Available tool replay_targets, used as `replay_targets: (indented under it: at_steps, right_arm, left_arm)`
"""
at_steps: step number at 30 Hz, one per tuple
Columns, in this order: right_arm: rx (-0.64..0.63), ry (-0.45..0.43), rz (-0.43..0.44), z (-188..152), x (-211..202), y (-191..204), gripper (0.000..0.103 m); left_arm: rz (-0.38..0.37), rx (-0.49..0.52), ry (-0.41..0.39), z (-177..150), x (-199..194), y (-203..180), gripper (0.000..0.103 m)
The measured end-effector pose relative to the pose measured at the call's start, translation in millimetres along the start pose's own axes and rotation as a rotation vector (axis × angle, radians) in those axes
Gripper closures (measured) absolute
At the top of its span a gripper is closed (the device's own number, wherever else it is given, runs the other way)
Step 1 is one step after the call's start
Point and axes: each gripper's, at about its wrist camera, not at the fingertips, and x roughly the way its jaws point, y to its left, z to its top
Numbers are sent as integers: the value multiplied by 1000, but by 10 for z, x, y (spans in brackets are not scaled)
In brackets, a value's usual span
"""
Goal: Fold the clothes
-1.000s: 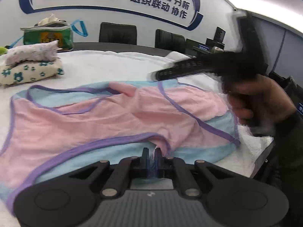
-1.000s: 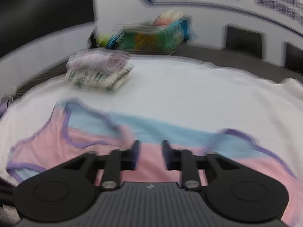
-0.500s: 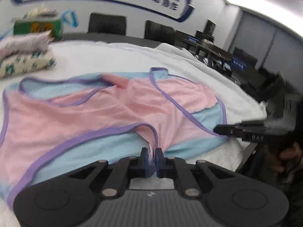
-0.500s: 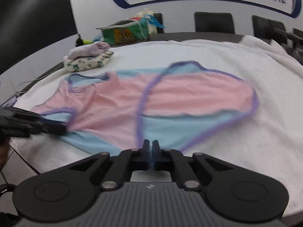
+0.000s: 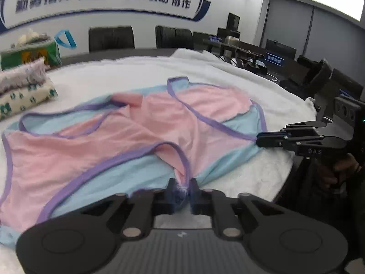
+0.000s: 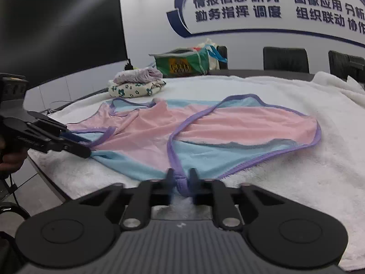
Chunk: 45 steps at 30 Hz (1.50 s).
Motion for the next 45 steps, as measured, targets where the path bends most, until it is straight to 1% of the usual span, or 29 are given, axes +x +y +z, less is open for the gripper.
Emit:
replay_targets:
  at_steps: [3,4,5,6,8,10,12,14,15,16,18,21,22,23,25,27,28,29,30,31,33,34,35,36,37,39,41,42,45]
  right_arm:
    - [4,-12,-20,3,-153,-43,100]
    - [-2,-15,-29,7,-204,-42,100]
    - [-11,-9,-40,11,-236,-34,100]
    - [-20,-3,-49,15,-268,-26,100]
    - [-33,-1,-55,31,-328,-20,98]
    - [-34,-31,-72,50,-395,-27,97]
    - [-10,-72,-72,101,-433,-51,94]
    - [29,-104,-101,226,-361,-78,88]
    - [69,-117,-115,321,-276,-110,80]
    - [109,-129,-126,418,-188,-142,76]
    - [190,-132,-117,660,59,-216,76]
    - [279,-45,-84,1079,628,-379,76]
    - [297,-1,-80,1209,839,-431,75]
    - [321,52,-80,1331,1076,-489,75]
    - [340,138,-82,1481,1448,-584,75]
    - [370,209,-93,1541,1729,-679,75]
    - [383,249,-92,1556,1864,-722,76]
    - [400,270,-93,1538,1958,-738,76]
    - [387,272,-94,1533,2019,-735,82]
    - [373,270,-96,1523,2073,-727,100]
    - [323,193,-95,1472,2051,-667,101]
    - [334,161,-95,1439,2029,-691,101]
    - [344,128,-94,1406,2008,-714,101]
    - [355,95,-94,1373,1987,-738,101]
    - [365,63,-93,1340,1966,-761,101]
    - [385,0,-93,1276,1923,-807,101]
    - [391,-2,-99,1261,1886,-828,101]
    - [397,-1,-101,1251,1872,-840,101]
    - [416,7,-88,1195,1871,-879,100]
  left_arm:
    - [-163,-89,-12,-21,-56,147,94]
    - [-219,-118,-17,-29,-74,196,87]
    - [-254,-115,-17,-59,-62,215,73]
    - [-263,-112,-2,-94,-33,223,68]
    - [-267,-110,4,-137,-28,228,62]
    - [-286,-119,3,-124,-94,255,60]
    - [-289,-139,-31,-46,-212,327,60]
    - [-271,-188,-64,163,-312,459,59]
    - [-239,-220,-74,305,-317,527,59]
    - [-172,-251,-69,485,-252,594,58]
    - [-44,-297,-54,844,-48,723,60]
    - [36,-380,7,1239,446,1019,68]
    - [32,-434,40,1302,596,1121,76]
    - [22,-493,74,1353,741,1223,79]
    - [-24,-553,112,1368,929,1312,81]
    - [-5,-604,130,1353,1052,1374,100]
    - [-5,-612,99,1346,1064,1399,103]
    - [-9,-617,60,1341,1065,1423,103]
    - [0,-614,1,1343,1031,1437,103]
    - [26,-592,-63,1357,989,1440,103]
    - [106,-518,-181,1338,892,1398,103]
    - [125,-505,-199,1315,874,1395,96]
    - [139,-495,-210,1293,862,1398,77]
    - [154,-486,-220,1272,851,1401,66]
    - [146,-503,-195,1257,846,1430,51]
    - [109,-543,-115,1235,850,1459,56]
    - [60,-544,-25,1214,885,1432,62]
    - [76,-550,15,1213,925,1403,63]
    - [139,-537,21,1292,1080,1362,71]
